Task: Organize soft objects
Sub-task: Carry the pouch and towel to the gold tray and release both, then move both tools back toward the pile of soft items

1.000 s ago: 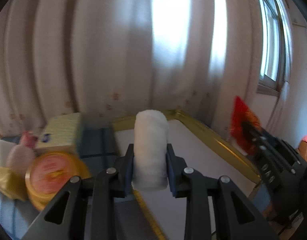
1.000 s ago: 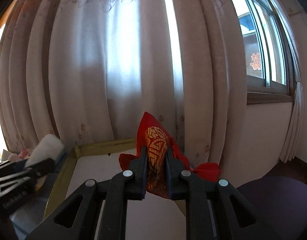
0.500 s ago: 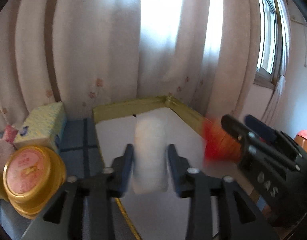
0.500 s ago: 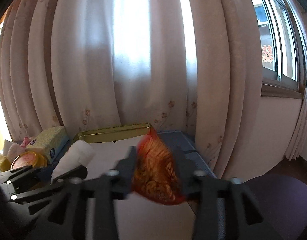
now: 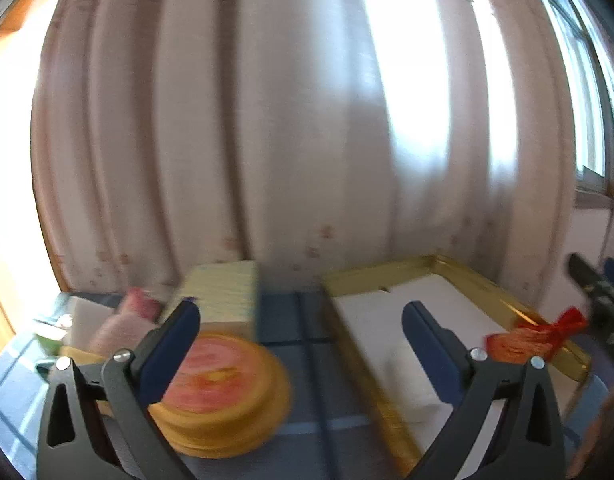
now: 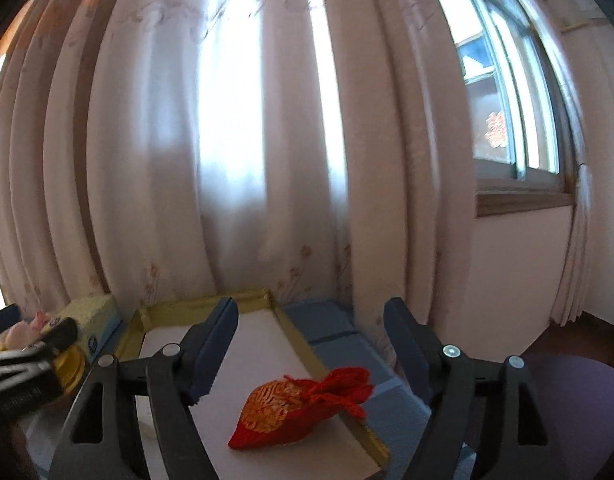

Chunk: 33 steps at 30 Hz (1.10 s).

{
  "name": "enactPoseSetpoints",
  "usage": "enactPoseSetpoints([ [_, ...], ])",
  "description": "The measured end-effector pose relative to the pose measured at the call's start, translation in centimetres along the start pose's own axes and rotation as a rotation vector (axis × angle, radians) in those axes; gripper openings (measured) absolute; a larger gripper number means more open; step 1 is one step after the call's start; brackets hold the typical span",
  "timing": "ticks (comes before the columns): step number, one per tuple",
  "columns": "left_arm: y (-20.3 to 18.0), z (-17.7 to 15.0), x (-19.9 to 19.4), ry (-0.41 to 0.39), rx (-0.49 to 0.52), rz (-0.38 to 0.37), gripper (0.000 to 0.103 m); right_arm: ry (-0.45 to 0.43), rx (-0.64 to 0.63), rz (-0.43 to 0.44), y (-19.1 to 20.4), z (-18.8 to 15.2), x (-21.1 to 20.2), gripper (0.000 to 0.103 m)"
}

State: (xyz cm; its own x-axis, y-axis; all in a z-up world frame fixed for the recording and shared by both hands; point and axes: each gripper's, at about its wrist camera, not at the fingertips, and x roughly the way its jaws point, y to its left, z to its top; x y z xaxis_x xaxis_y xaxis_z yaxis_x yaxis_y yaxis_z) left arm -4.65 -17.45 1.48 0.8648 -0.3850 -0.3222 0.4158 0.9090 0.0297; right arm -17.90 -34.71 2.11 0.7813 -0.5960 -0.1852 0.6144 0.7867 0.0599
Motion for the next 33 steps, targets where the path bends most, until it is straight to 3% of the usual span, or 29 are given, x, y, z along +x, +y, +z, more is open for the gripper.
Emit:
enactPoseSetpoints([
  [6,3.6,-0.6,-0.4,-0.02,-0.01,0.106,0.102,-0.084,0.097,-0.065,-0.9,0.1,-1.7,0.077],
  [12,5.6,-1.3,-0.9,-0.023,0.006,0.168,0.102,-0.186,0.232,-0.066,0.3,-0.3,-3.0,0.077],
  [20,8.4,-1.3,-1.4,-0.042,-0.013,0.226,0.102,-0.246,0.17,-0.009,6.0,-0.4,-3.8,0.077],
  [26,10.8,-1.8,-1.6,-0.019,-0.097,0.244,0.102,-0.247,0.147,0.041,8.8,-0.9,-4.4,0.078],
  [33,12.7,-2.1,-2.1,-0.029,-0.081,0.29,0.102,-0.219,0.137,0.083,11.5,-1.1,-4.4,0.079],
])
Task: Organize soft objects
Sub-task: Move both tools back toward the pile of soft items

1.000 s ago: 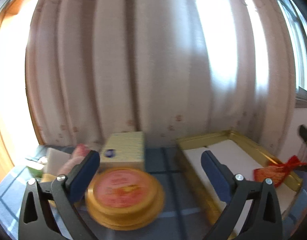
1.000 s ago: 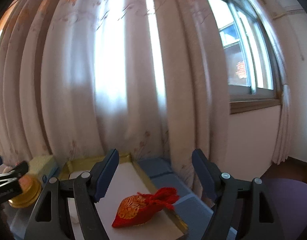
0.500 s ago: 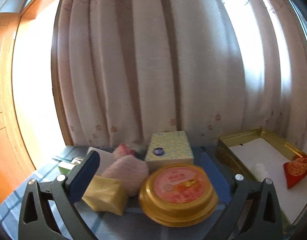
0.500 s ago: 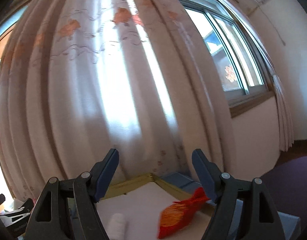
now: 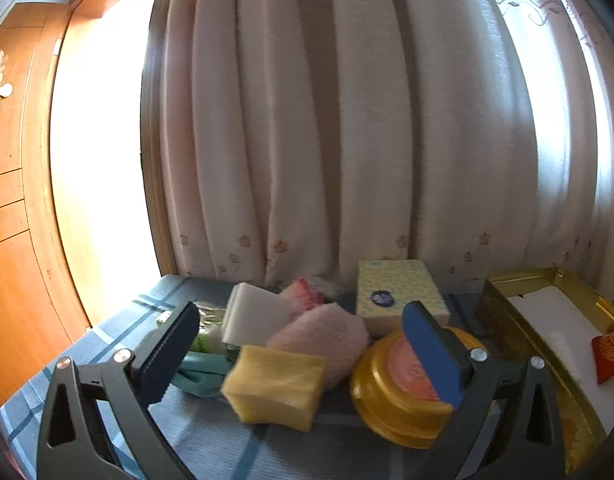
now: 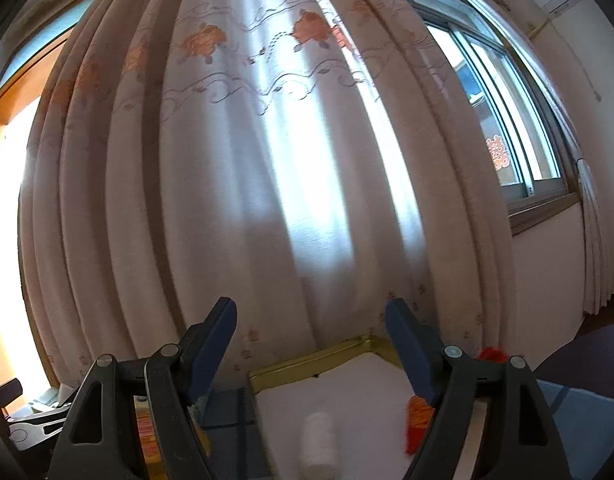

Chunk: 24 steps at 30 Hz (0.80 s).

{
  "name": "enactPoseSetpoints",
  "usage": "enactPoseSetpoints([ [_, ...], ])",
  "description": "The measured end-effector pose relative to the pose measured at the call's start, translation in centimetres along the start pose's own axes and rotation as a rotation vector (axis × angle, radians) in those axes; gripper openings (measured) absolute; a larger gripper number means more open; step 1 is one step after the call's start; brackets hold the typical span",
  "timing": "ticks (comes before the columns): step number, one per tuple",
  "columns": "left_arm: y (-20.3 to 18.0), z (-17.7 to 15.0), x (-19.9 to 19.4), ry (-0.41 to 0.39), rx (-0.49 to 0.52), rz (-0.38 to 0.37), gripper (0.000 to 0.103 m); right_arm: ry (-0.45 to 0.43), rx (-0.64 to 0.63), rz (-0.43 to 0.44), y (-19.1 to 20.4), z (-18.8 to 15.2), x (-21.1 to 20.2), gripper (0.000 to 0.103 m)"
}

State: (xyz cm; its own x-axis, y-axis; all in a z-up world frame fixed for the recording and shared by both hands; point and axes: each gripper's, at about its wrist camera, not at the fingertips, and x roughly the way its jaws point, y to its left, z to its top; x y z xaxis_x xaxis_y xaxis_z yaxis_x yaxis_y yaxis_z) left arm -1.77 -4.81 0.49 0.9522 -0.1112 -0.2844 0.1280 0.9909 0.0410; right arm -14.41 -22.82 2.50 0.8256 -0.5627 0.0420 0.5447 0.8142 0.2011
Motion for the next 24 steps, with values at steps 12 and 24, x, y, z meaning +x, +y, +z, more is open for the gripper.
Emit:
enactPoseSetpoints([
  [12,5.0,0.1,0.7,0.006,-0.03,0.073,0.102,0.084,-0.018,0.124,5.7,-1.3,0.5,0.079],
  [24,10.3,0.2,1.4,0.016,-0.062,0.155,0.102,0.147,-0.042,0.228,10.2,-2.6,0.3,0.079],
])
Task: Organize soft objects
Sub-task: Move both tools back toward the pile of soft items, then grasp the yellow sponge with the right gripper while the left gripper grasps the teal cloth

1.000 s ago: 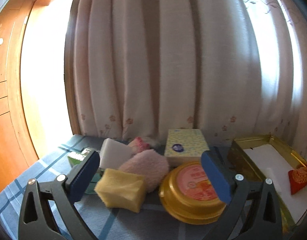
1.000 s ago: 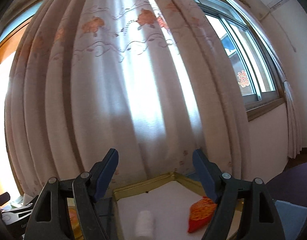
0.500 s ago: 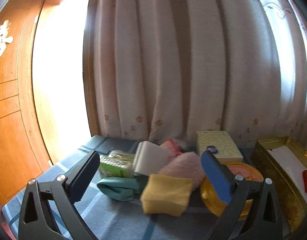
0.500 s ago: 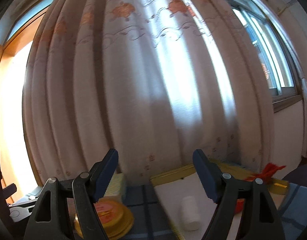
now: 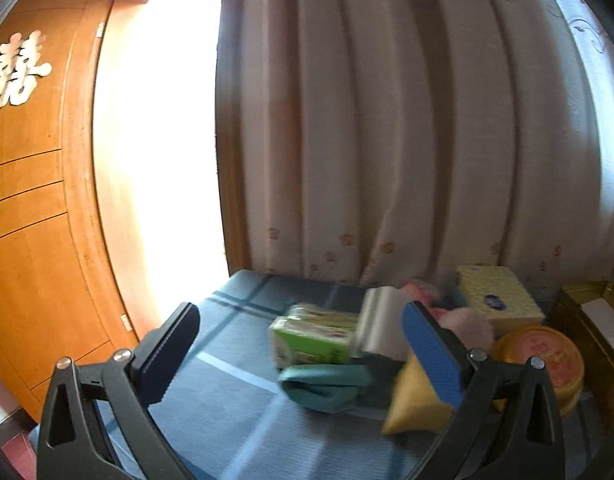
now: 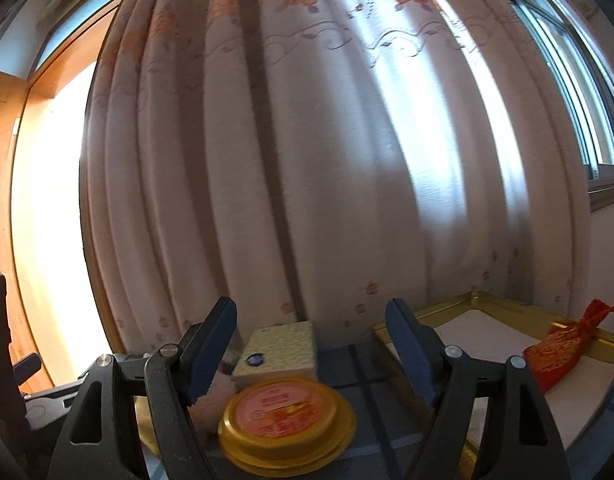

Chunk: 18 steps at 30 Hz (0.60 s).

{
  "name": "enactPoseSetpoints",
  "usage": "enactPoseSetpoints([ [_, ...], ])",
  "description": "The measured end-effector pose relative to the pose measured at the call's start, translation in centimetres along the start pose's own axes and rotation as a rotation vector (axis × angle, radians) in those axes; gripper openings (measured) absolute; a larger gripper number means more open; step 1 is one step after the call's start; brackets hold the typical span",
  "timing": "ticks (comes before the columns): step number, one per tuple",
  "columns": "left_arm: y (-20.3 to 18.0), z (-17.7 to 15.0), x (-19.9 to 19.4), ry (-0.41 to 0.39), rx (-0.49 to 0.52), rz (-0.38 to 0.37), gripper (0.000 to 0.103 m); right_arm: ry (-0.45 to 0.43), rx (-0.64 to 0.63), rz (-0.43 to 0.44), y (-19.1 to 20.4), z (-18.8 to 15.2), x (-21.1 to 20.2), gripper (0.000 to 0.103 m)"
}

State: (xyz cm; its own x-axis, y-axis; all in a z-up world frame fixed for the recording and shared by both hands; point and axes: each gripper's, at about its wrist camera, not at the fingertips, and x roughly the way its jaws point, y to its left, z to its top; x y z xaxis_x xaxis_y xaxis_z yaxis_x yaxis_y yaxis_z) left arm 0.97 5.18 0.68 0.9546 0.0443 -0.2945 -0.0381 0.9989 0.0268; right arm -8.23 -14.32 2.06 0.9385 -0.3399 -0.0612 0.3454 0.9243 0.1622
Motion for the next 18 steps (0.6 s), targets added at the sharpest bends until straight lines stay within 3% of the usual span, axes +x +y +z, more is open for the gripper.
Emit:
enactPoseSetpoints([
  [9,5.2,0.3,1.8,0.034,-0.059,0.123,0.102,0.138,-0.022,0.102,2.8,-0.9,2.2,0.079],
  [14,6.6,0.4,2.8,0.064,-0.081,0.152,0.102,0.242,-0.082,0.175,5.2,-1.9,3.6,0.079],
  [18,7.1,0.4,3.2,0.077,-0.089,0.155,0.102,0.274,-0.111,0.224,6.8,-2.3,3.9,0.079],
])
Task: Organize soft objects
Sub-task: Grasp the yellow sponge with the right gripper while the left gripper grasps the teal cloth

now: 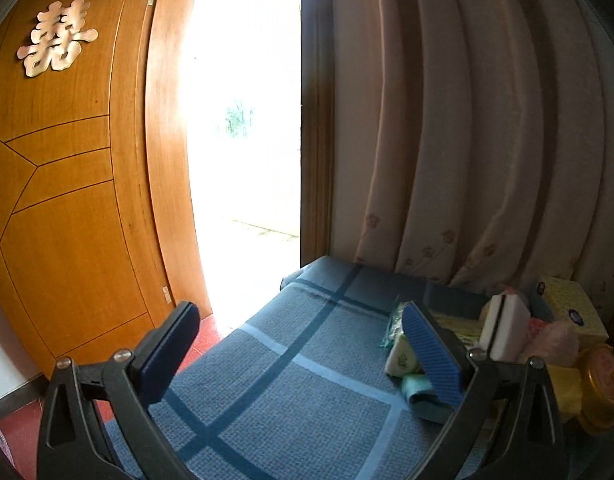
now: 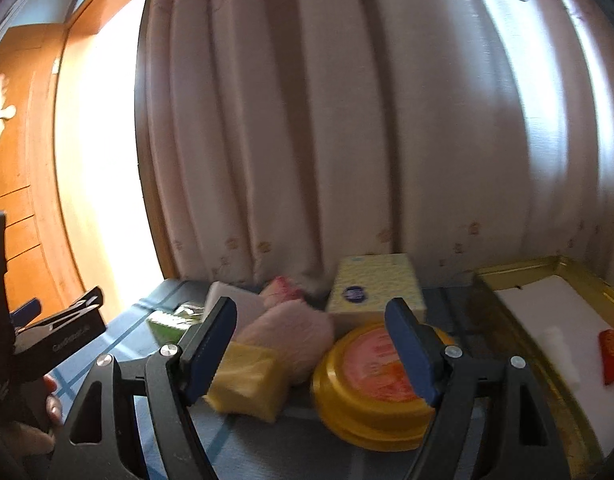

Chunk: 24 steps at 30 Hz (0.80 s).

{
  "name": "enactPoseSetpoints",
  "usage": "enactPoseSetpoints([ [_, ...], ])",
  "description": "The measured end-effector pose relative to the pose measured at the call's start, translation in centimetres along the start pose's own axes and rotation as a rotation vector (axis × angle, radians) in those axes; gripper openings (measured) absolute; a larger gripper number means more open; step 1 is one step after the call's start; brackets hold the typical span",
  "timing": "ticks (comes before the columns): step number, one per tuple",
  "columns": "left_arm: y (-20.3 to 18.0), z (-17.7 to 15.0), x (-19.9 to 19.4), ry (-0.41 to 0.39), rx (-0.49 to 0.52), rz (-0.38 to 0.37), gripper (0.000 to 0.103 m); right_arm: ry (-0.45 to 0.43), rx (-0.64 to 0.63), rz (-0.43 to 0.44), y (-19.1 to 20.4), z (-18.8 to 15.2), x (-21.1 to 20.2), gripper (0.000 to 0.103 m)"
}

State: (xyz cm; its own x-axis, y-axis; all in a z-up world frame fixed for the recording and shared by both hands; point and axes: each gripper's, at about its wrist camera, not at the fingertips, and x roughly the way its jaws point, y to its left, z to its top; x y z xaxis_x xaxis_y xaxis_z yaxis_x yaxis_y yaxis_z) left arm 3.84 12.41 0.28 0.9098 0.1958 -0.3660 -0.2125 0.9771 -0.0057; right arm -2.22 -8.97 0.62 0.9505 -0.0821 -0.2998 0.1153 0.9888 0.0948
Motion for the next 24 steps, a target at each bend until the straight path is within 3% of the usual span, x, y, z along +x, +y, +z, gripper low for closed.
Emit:
enactPoseSetpoints([
  [3,0.1,0.1,0.7,0.015,-0.002,0.014,0.102,0.031,-0.049,0.025,1.7,-0.1,0.8,0.079],
  [7,0.8,0.1,1.4,0.049,-0.023,0.017,0.102,0.149,-0.132,0.046,4.2,-0.3,3.1,0.079],
  [13,1.1,0.1,2.0,0.082,-0.04,0.01,0.102,0.308,-0.133,0.078,4.8,-0.9,5.9,0.078],
  [16,0.5,0.1,1.8,0.079,-0.01,0.008,0.102,0.376,-0.129,0.1,5.0,-1.4,7.4,0.074],
  [17,0.4,0.1,1.8,0.077,-0.002,0.008,0.102,0.4,-0.129,0.099,4.9,-1.5,7.8,0.069],
  [24,-0.2,0.2,1.6,0.081,0.032,0.006,0.102,0.405,-0.114,0.109,4.5,-1.7,7.8,0.056],
])
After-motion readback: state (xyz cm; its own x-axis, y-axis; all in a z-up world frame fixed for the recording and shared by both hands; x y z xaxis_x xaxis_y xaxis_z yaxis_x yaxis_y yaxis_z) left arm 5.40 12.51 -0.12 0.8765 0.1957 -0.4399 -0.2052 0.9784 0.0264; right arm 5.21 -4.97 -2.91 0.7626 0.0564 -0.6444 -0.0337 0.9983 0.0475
